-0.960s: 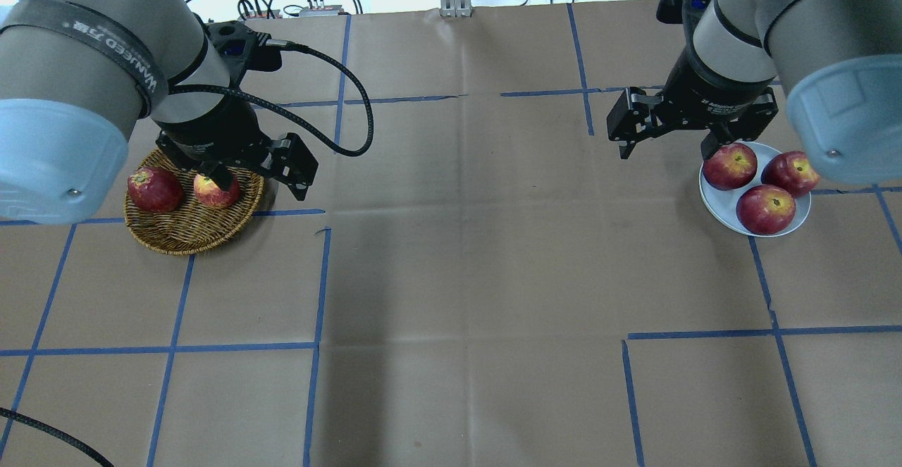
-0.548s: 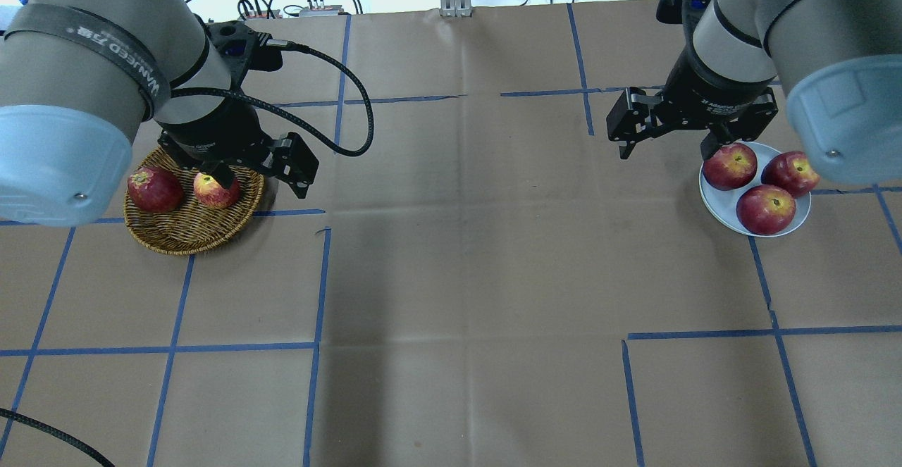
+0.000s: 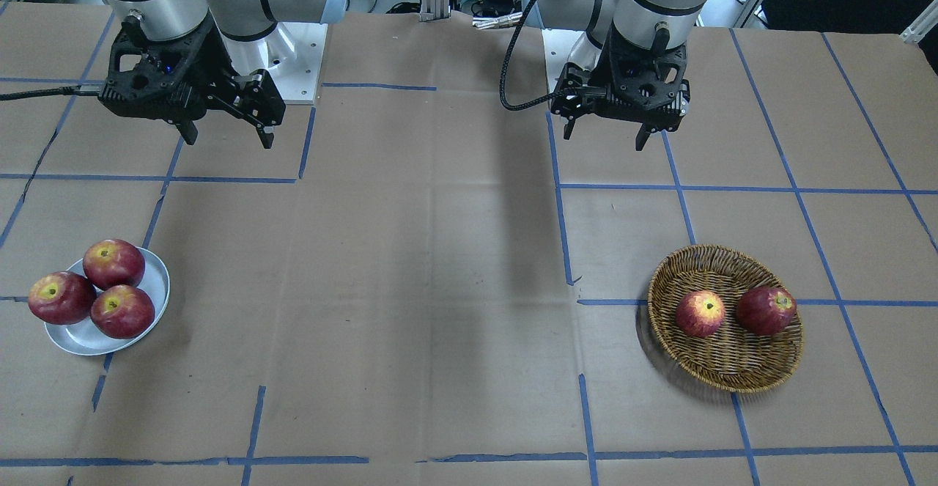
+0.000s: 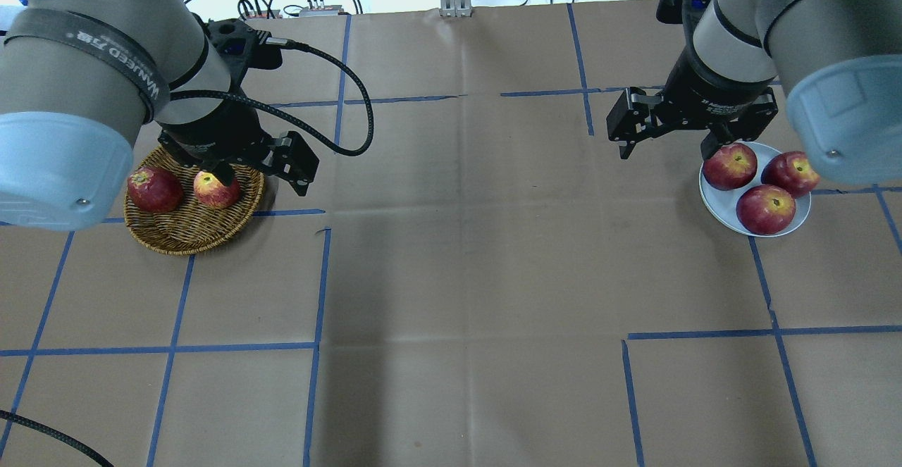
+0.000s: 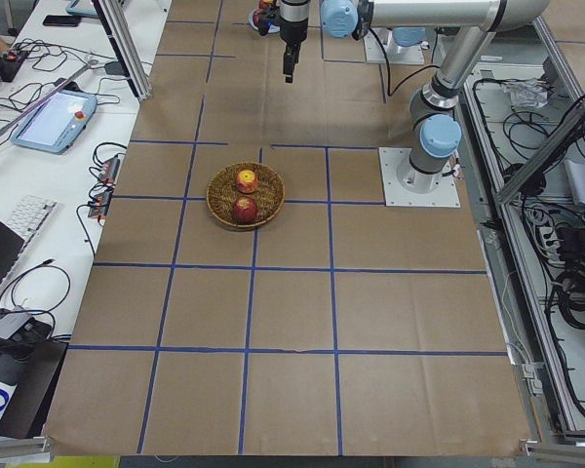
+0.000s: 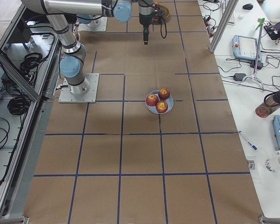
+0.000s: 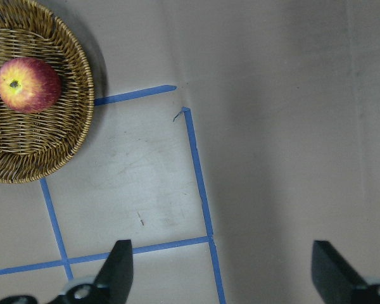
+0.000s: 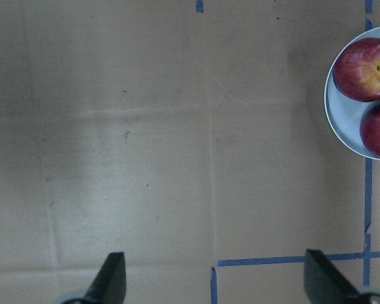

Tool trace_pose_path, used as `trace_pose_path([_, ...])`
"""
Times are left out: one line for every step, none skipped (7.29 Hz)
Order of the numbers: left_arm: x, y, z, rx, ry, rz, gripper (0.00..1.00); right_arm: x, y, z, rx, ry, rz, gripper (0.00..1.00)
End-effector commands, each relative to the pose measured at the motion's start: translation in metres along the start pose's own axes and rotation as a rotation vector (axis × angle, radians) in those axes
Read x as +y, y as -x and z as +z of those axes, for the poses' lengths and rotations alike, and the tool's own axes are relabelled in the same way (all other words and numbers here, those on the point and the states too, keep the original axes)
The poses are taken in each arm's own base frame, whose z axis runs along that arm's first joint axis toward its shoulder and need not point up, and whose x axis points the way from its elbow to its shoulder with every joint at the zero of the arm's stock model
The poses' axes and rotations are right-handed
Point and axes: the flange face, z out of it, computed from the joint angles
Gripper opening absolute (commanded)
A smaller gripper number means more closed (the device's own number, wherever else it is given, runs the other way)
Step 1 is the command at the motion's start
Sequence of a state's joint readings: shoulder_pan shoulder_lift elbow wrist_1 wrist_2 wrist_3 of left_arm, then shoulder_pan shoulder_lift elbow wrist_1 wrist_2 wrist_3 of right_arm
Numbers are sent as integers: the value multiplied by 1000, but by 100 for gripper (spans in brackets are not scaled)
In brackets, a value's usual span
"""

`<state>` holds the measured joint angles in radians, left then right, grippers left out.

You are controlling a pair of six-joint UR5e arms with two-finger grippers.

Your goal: Transfer apple from basket to plate

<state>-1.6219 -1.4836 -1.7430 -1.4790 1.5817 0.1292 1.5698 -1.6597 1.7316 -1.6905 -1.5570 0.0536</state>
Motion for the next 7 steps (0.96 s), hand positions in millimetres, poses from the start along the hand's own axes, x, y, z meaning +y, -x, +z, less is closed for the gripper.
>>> trace_pose_path([2,1,6,2,11,-1,99,0,0,0,0,-1,-1,100])
trace_pose_path([6,2,17,6,31,-7,99,0,0,0,0,-1,1,100])
trace_pose_path([8,8,20,4,28,-17,99,0,0,0,0,-1,-1,100])
trace_pose_path([6,14,23,2,22,-4,99,0,0,0,0,-1,-1,100])
trace_pose_path([-4,30,31,1,14,16,99,0,0,0,0,-1,1,100])
trace_pose_path([-16,53,54,4,17,56,99,0,0,0,0,-1,1,100])
trace_pose_path([-31,80,74,-19,-47,137,99,0,0,0,0,0,1,100])
